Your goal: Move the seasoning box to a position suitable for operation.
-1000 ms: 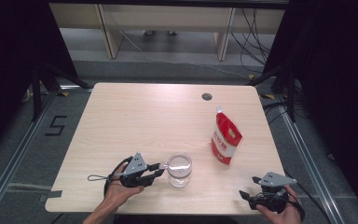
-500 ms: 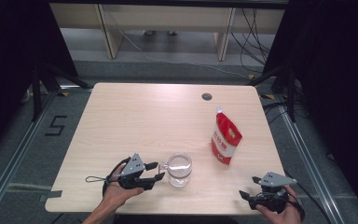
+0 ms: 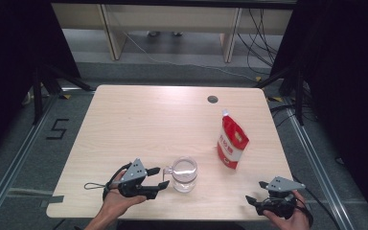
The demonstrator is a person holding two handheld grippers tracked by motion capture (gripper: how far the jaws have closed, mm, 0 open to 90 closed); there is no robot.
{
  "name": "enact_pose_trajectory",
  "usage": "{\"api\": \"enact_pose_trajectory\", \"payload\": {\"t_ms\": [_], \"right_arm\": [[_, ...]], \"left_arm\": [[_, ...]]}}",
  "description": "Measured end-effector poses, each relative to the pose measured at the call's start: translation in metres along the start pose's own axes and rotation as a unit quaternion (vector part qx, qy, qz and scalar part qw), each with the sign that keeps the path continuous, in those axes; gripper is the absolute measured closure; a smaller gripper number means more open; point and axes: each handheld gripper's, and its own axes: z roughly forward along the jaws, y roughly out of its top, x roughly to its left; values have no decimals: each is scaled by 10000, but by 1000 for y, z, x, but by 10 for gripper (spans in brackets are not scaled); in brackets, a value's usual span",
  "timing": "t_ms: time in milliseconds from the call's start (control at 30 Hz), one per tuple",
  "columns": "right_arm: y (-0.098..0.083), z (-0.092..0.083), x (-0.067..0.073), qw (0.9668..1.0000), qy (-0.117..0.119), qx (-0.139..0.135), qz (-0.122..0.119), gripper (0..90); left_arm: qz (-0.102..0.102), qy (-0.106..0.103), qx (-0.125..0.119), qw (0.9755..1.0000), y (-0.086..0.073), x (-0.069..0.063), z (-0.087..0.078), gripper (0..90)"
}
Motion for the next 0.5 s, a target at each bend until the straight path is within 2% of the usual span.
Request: {"api": "enact_pose_trajectory", "payload": {"t_ms": [67, 100, 167, 200, 267, 333, 400, 433, 467, 500], "right_arm": [[0, 0, -1, 10000, -42, -37, -70, 266], [0, 0, -1, 10000, -40, -68, -61, 266], [0, 0, -3, 9998, -54, -86, -144, 266], [0, 1, -3, 9999, 14, -79, -100, 266], [-1, 2, -5, 9999, -1, -71, -85, 266], [-2, 2, -7, 9998, -6, -95, -171, 266], [-2, 1, -3, 10000, 22, -56, 27, 266], [-2, 1, -3, 10000, 22, -56, 27, 266], [-2, 1, -6, 9999, 24, -102, -104, 266], [-2, 1, -6, 9999, 20, -94, -97, 266]], "left_arm": [[-5, -6, -27, 10000, 2, 0, -2, 416], [-126, -1, -54, 9999, 3, 1, -4, 420], [-138, 44, -51, 9999, 4, 1, -5, 421], [-217, 0, -110, 9997, 6, 2, -6, 425], [-213, -5, -127, 9997, 8, 2, -8, 433], [-239, 8, -137, 9996, 13, 0, -11, 438], [-232, -5, -156, 9996, 15, 0, -12, 446], [-244, -25, -182, 9995, 16, -1, -13, 446], [-278, -1, -212, 9994, 18, -1, -15, 456], [-284, 8, -217, 9994, 21, -1, -17, 460]]}}
